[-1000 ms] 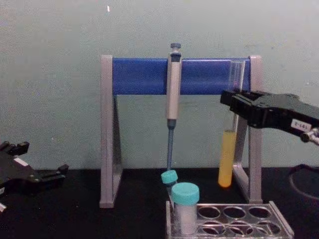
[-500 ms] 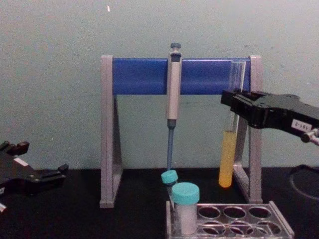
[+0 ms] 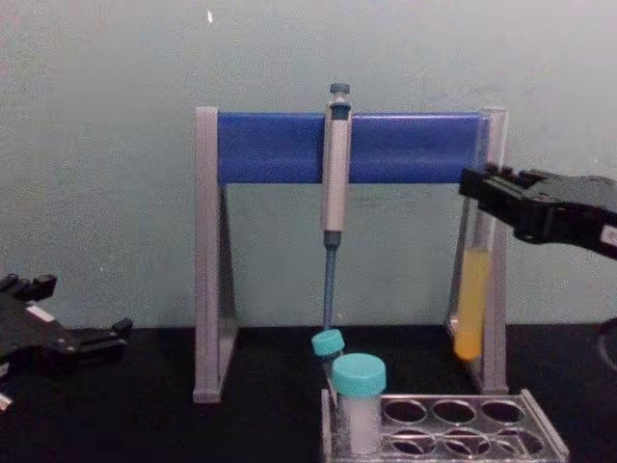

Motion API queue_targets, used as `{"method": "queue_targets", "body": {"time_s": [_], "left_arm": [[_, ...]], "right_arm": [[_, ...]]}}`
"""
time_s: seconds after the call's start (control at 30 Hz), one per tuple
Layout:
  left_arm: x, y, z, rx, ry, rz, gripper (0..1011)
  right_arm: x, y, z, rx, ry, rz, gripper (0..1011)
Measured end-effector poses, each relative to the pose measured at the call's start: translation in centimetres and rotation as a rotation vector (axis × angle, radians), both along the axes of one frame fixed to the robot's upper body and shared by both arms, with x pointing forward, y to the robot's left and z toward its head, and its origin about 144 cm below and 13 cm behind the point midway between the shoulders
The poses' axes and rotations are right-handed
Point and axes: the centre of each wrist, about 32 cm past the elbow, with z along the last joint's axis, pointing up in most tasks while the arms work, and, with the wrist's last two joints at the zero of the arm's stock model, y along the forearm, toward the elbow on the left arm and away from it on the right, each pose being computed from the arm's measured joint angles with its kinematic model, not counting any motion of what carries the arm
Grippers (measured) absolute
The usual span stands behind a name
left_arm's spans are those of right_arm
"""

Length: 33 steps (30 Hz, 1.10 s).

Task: Pick up the test tube from the test tube rack, shake it, then place it back into the test tube rack.

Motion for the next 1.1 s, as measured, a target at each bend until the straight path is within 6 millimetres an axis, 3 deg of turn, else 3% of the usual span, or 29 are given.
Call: {"method": "queue_targets", "body": {"time_s": [0.33, 0.63, 1.1], "left_arm": [[0.0, 0.0, 0.0, 0.000, 0.000, 0.000, 1001], [0.0, 0.0, 0.0, 0.000, 0.000, 0.000, 1001], [0.0, 0.0, 0.0, 0.000, 0.000, 0.000, 1001]], "right_arm": [[-2.3, -1.3, 0.2, -0.027, 0.015, -0.015, 233], [-3.7, -0.6, -0.2, -0.012, 0.045, 0.044, 233], [-1.1, 1.7, -0.4, 0.016, 0.032, 0.108, 233]]}}
